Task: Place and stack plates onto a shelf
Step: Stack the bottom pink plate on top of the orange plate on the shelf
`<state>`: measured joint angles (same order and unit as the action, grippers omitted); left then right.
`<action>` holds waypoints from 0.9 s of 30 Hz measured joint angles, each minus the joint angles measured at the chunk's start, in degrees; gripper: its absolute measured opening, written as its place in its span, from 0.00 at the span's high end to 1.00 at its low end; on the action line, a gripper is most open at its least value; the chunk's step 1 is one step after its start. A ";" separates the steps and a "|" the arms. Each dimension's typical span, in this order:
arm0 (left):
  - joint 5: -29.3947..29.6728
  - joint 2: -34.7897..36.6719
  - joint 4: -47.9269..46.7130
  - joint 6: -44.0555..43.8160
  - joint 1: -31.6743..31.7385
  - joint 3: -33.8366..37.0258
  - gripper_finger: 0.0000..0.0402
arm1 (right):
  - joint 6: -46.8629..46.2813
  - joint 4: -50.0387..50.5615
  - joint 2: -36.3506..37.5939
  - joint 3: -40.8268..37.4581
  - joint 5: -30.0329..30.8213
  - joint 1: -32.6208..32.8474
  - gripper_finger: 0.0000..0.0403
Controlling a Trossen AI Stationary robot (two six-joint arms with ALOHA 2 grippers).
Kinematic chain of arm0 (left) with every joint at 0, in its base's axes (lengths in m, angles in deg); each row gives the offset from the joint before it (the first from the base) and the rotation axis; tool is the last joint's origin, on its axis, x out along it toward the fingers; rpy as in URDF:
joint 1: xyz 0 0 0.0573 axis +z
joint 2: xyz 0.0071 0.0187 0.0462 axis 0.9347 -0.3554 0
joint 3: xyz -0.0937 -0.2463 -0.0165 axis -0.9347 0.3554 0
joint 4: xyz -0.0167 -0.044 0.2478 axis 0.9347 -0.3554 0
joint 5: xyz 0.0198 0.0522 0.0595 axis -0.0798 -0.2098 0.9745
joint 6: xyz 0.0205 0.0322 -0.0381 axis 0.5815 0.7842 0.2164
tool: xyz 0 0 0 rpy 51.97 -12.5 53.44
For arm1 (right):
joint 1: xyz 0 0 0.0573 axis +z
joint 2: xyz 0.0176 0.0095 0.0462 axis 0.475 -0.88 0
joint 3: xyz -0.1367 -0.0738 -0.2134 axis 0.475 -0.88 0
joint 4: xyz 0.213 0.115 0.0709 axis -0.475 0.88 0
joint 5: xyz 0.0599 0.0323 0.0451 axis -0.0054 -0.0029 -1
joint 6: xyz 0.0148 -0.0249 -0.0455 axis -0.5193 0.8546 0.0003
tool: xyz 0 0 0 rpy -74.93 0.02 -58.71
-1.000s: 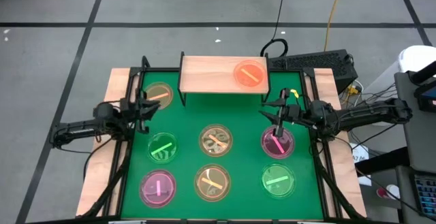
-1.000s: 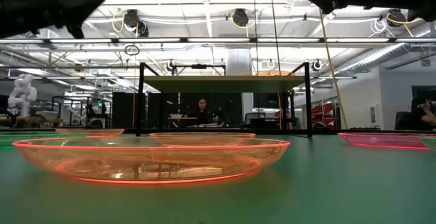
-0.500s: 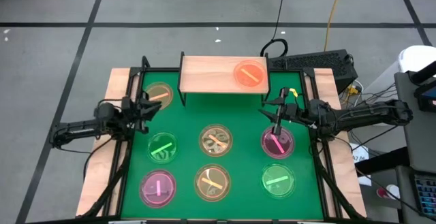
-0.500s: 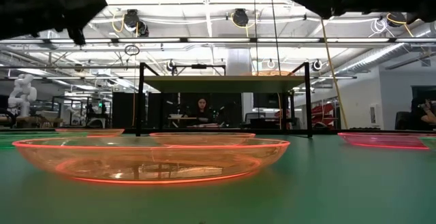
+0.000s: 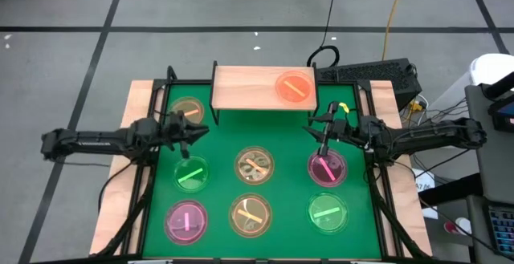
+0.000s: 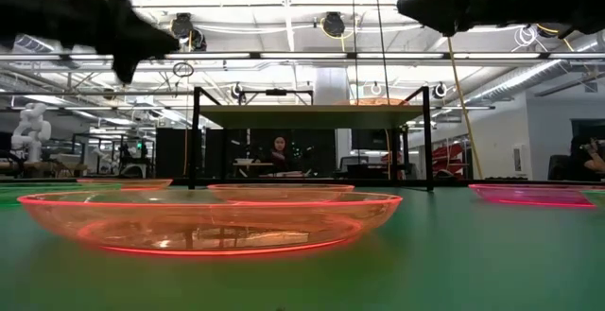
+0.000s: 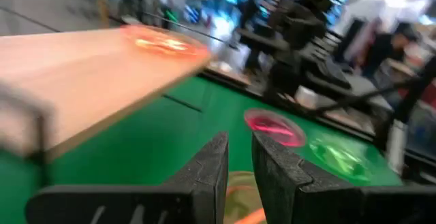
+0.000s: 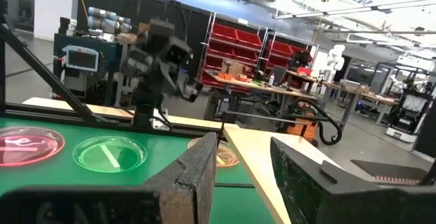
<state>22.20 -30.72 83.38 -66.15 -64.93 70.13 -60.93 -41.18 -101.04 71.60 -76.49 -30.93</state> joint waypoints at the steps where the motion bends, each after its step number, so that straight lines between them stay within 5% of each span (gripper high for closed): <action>1: -0.21 -2.44 -2.86 0.27 -1.19 -3.21 0.82 | -0.28 -0.14 0.00 0.00 -0.09 0.00 0.70; 8: 9.05 -24.43 -26.24 2.13 -11.94 -24.22 0.82 | -1.21 -0.57 0.22 0.00 -0.14 0.02 0.70; 14: 0.77 -38.94 -43.76 -9.67 -18.94 -34.55 0.82 | -2.29 -0.56 0.22 0.00 -0.19 0.02 0.70; 19: -5.47 -44.00 -38.61 -17.36 -22.76 -35.98 0.82 | -1.61 -1.36 0.22 0.00 -0.23 0.02 0.70; 27: -5.36 -45.33 -29.76 -19.15 -24.73 -36.02 0.82 | -1.20 -3.60 0.22 0.00 -0.23 0.04 0.70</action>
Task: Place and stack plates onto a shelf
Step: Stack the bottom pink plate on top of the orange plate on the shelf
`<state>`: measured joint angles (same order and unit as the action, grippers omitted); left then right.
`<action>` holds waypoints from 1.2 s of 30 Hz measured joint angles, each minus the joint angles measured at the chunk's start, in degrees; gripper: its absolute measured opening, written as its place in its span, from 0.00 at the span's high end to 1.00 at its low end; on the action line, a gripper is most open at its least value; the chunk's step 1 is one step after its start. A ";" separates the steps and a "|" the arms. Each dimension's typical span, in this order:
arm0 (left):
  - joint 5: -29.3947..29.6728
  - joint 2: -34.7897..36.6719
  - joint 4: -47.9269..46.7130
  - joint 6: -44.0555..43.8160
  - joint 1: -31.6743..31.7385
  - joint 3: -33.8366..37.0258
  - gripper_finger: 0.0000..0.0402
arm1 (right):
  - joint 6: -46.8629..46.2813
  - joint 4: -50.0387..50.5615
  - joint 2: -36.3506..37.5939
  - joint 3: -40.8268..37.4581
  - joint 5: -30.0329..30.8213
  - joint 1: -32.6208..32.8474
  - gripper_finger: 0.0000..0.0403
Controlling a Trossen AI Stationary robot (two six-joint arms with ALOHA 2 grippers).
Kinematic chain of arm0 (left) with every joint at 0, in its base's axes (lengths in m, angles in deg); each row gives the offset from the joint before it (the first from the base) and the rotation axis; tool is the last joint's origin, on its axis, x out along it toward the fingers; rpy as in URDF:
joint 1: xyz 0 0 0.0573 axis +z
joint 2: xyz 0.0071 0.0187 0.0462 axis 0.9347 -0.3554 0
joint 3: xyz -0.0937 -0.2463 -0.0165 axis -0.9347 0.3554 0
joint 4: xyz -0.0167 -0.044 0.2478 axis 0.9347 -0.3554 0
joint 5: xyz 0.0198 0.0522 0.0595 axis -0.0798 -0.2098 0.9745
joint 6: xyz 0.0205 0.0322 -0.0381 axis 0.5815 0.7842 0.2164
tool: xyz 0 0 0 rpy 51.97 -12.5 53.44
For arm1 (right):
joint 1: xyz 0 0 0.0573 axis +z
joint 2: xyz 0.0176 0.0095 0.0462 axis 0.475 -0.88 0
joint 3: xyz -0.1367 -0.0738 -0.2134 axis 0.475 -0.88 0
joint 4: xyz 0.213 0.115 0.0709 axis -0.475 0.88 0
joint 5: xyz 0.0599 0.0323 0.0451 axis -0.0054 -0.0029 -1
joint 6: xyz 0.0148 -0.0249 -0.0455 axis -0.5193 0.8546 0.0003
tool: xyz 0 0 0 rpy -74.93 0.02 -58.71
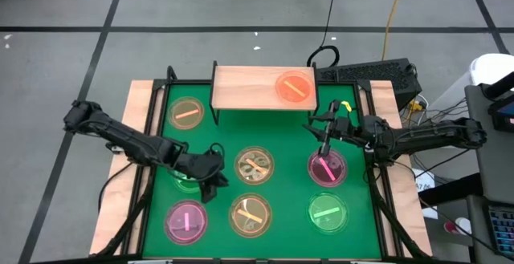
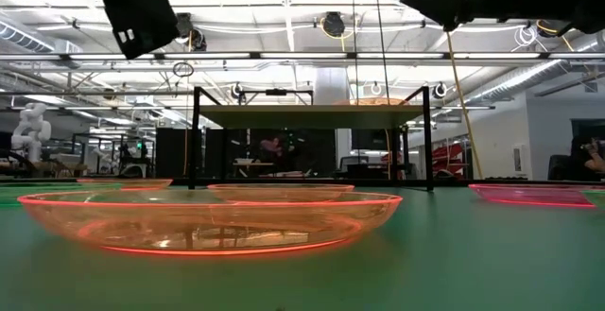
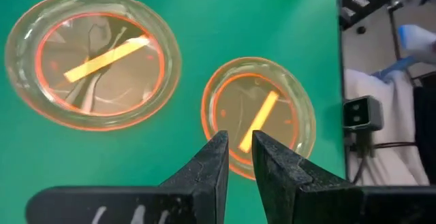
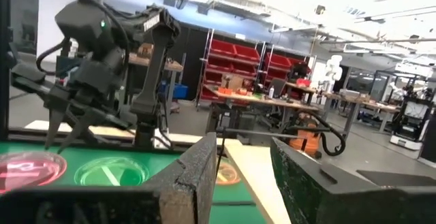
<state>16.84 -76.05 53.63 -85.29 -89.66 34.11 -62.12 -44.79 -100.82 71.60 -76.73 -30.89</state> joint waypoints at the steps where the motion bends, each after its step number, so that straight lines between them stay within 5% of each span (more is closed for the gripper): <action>1: -0.45 0.01 0.18 -0.92 -0.01 -0.01 0.82 | -0.03 -0.10 0.00 0.00 -0.02 0.00 0.70; 7: -7.30 0.14 -8.64 -14.81 -3.38 0.00 0.82 | -0.33 -0.12 0.00 0.00 -0.04 0.00 0.70; 15: -5.04 -2.36 -16.30 -36.06 -18.62 0.04 0.82 | 0.66 -0.36 0.00 0.00 -0.02 0.00 0.70; 26: -2.34 -9.53 -24.25 -38.77 -29.58 0.04 0.82 | -0.23 -0.79 0.00 0.00 -0.02 0.00 0.70; 36: 7.57 -5.81 -30.60 -48.43 -36.12 2.03 0.82 | -4.24 0.54 0.00 0.00 -0.11 0.00 0.70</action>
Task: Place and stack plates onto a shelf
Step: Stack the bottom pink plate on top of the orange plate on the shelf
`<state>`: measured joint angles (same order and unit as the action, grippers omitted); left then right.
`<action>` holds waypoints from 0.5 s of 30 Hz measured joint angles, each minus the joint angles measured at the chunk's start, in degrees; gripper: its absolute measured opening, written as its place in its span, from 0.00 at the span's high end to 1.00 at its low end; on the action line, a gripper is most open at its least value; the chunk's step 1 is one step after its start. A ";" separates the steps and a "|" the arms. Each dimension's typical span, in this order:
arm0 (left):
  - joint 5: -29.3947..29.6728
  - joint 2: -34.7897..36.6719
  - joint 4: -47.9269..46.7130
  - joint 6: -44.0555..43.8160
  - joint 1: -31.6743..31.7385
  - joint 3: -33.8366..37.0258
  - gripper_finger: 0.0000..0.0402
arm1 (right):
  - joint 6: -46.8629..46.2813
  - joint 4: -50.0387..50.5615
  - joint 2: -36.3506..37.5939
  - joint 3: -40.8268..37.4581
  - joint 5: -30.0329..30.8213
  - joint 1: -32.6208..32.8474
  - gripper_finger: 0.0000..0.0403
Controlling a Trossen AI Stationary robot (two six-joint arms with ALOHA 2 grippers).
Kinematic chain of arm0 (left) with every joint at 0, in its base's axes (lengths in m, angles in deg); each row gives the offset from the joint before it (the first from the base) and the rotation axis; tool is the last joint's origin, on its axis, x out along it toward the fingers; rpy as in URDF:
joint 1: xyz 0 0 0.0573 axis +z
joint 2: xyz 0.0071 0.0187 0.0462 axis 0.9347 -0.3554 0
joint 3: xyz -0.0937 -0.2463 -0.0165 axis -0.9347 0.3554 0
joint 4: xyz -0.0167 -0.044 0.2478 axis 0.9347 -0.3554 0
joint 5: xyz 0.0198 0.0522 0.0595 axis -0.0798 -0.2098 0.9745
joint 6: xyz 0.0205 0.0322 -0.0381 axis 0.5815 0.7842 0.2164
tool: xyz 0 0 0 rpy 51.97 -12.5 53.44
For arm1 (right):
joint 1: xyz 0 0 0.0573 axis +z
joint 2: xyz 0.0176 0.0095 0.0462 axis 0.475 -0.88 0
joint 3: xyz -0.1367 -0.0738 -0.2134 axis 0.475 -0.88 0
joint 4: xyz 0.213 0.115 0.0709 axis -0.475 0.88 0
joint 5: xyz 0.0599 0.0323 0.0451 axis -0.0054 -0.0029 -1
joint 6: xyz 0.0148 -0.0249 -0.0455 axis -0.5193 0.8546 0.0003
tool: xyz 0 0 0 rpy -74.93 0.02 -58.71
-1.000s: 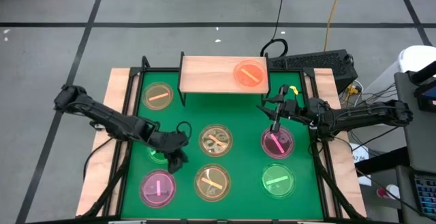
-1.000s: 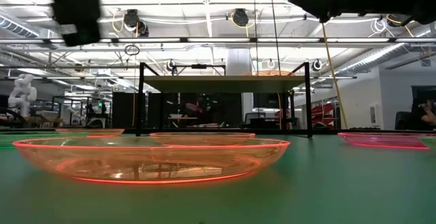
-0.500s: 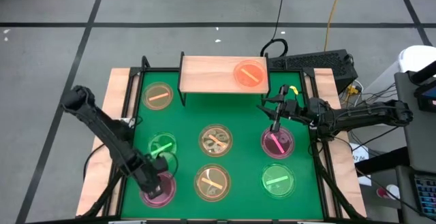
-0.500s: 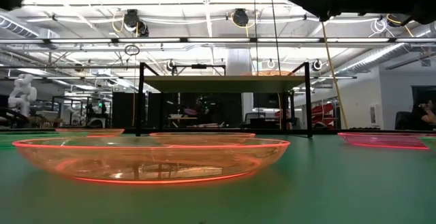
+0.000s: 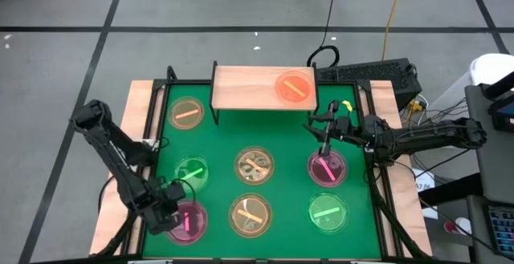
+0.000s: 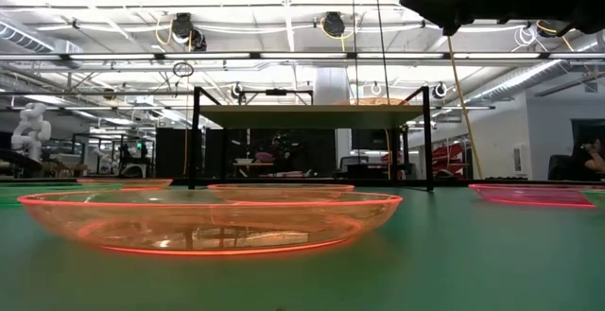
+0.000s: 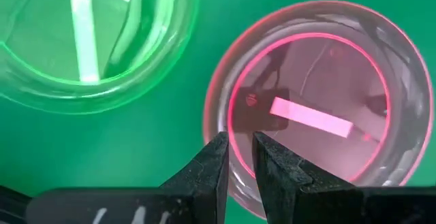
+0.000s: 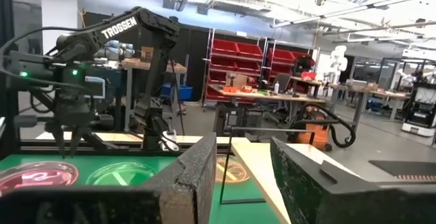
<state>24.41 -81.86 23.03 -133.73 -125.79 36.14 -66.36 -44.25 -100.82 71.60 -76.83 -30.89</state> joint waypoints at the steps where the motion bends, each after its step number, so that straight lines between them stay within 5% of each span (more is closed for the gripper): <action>1: 0.19 0.92 0.67 -1.36 -0.37 1.35 0.82 | -0.02 0.02 0.00 0.00 0.00 0.00 0.70; 15: 0.44 11.94 19.37 -12.31 -3.22 19.86 0.82 | -0.04 0.70 0.00 0.00 -0.02 2.84 0.70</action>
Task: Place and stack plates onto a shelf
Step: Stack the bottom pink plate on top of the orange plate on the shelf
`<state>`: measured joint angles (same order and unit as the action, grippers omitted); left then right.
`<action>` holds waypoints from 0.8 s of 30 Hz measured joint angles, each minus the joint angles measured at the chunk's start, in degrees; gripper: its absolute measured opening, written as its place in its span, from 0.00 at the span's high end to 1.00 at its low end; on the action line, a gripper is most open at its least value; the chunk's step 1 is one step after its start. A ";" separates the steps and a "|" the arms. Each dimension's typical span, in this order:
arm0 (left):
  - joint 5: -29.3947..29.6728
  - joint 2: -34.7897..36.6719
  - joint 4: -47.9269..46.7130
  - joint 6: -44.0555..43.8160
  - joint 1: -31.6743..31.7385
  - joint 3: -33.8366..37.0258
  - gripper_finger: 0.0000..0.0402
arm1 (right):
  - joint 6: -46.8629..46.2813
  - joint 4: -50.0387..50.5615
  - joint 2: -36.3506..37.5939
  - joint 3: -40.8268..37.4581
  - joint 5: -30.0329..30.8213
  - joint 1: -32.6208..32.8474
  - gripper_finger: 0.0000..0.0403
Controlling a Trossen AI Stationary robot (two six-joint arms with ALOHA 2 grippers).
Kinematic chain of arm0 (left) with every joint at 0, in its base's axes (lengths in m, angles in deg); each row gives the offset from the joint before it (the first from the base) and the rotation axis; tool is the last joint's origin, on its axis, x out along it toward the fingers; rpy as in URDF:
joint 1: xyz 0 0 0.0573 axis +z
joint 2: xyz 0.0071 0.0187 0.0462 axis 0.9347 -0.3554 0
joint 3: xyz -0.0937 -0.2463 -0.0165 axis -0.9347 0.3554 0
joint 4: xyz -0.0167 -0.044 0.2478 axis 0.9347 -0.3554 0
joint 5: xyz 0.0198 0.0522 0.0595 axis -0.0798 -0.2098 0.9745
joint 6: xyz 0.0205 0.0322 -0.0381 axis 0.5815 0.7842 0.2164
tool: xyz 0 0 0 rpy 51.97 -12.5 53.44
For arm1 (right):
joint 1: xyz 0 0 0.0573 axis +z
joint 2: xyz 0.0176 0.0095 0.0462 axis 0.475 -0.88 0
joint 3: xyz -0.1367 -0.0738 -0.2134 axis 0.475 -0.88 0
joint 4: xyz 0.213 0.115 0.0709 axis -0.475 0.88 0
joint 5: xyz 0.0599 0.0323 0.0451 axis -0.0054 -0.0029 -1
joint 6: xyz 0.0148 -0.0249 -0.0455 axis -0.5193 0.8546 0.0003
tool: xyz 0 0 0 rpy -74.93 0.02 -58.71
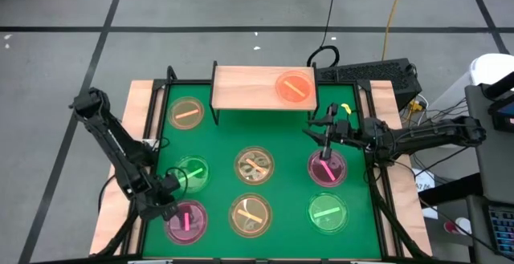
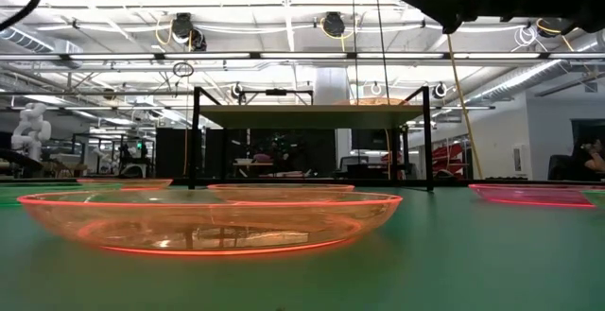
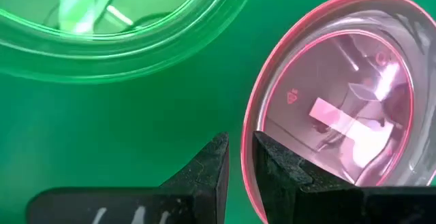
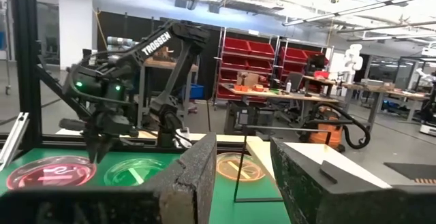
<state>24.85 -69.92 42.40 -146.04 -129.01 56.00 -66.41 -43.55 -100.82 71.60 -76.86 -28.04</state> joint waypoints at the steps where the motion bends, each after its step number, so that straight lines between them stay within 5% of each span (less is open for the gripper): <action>1: -0.02 0.02 1.06 0.02 0.00 0.68 0.82 | 0.00 0.00 0.00 0.00 0.00 0.19 0.70; 11: 0.00 0.09 5.75 -0.46 0.00 3.72 0.83 | 0.00 0.16 0.00 0.00 0.07 1.31 0.70; 17: -0.50 0.04 7.33 -0.58 0.00 3.78 0.97 | 0.00 0.17 0.00 0.00 0.13 1.31 0.70; 24: -0.54 0.77 10.32 -3.28 0.85 2.73 0.99 | 0.00 0.11 -0.02 0.00 0.18 1.31 0.70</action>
<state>24.31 -69.16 52.72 -149.32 -128.16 58.74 -66.41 -43.44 -100.84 71.60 -76.67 -26.73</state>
